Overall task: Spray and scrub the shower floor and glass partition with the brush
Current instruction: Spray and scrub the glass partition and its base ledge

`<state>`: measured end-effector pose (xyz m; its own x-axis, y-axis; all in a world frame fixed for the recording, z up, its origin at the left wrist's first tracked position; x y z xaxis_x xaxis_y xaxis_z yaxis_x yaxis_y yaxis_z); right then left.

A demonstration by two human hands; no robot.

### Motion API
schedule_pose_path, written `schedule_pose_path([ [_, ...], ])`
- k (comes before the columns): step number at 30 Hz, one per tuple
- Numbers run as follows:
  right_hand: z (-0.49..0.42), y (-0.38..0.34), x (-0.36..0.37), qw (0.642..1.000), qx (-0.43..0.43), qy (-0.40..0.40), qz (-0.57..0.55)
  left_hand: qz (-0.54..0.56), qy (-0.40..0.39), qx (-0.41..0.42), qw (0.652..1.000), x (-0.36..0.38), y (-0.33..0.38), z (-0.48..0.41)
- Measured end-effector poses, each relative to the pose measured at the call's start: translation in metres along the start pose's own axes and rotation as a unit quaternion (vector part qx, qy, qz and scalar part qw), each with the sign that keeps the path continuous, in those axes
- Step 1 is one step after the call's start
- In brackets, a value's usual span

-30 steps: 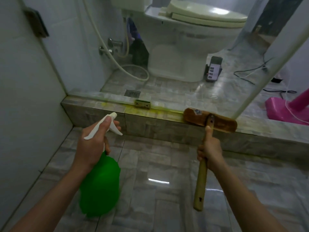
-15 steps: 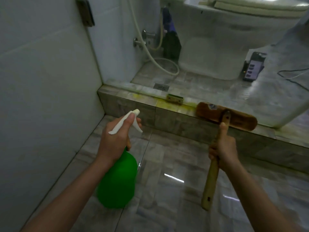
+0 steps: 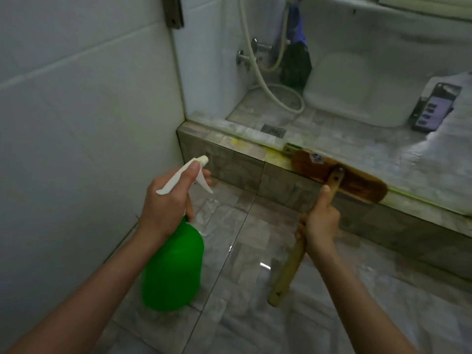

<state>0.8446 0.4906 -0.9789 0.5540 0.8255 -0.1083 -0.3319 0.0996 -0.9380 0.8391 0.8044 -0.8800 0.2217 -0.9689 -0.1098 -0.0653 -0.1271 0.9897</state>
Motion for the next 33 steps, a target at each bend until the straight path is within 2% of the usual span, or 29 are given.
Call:
schedule_pose_path([
  [3,0.014,-0.014,0.090,0.995,-0.015,-0.096,0.032,-0.019,0.010,0.009,1.000,-0.005,0.002,-0.002],
  [5,0.017,-0.021,0.123,0.993,-0.015,-0.119,0.026,-0.027,0.015,0.013,0.999,-0.007,0.003,-0.002],
  [8,0.012,-0.014,0.107,0.995,-0.028,-0.099,0.016,-0.011,0.022,0.005,1.000,-0.011,0.005,0.000],
  [11,0.010,0.004,0.073,0.998,-0.001,-0.036,-0.047,-0.001,0.022,0.002,1.000,-0.021,0.008,-0.001],
  [13,0.016,0.001,0.096,0.998,-0.011,-0.038,-0.044,-0.001,0.028,0.007,1.000,-0.030,0.011,-0.002],
  [17,0.038,-0.023,0.207,0.987,-0.009,-0.160,0.016,-0.008,0.046,0.021,0.999,-0.047,0.016,-0.003],
  [19,0.045,-0.028,0.233,0.978,-0.005,-0.207,0.032,-0.006,0.053,0.027,0.998,-0.053,0.018,0.000],
  [22,0.036,-0.019,0.197,0.983,0.019,-0.176,0.038,0.000,0.060,0.031,0.998,-0.062,0.019,0.003],
  [24,0.035,-0.011,0.155,0.990,0.039,-0.133,-0.021,0.002,0.068,0.029,0.997,-0.071,0.018,0.004],
  [26,0.033,-0.007,0.133,0.995,0.025,-0.082,-0.060,-0.005,0.066,0.030,0.997,-0.076,0.018,0.004],
  [28,0.033,-0.012,0.143,0.997,-0.020,-0.063,-0.048,-0.004,0.066,0.027,0.997,-0.080,0.017,0.006],
  [33,0.051,-0.028,0.199,0.977,-0.060,-0.187,0.081,-0.004,0.058,0.020,0.998,-0.081,0.013,0.011],
])
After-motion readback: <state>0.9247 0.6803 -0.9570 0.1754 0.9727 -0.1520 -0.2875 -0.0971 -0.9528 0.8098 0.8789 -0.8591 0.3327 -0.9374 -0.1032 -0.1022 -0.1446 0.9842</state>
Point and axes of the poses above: each hand's wrist, its own z-axis away from the middle knuckle, its own x-axis out of the palm, y = z × x, the point moved 9 cm from there along -z, towards the middle knuckle, and after that the axes turned 2 degrees about x, right-handed, at the moved point
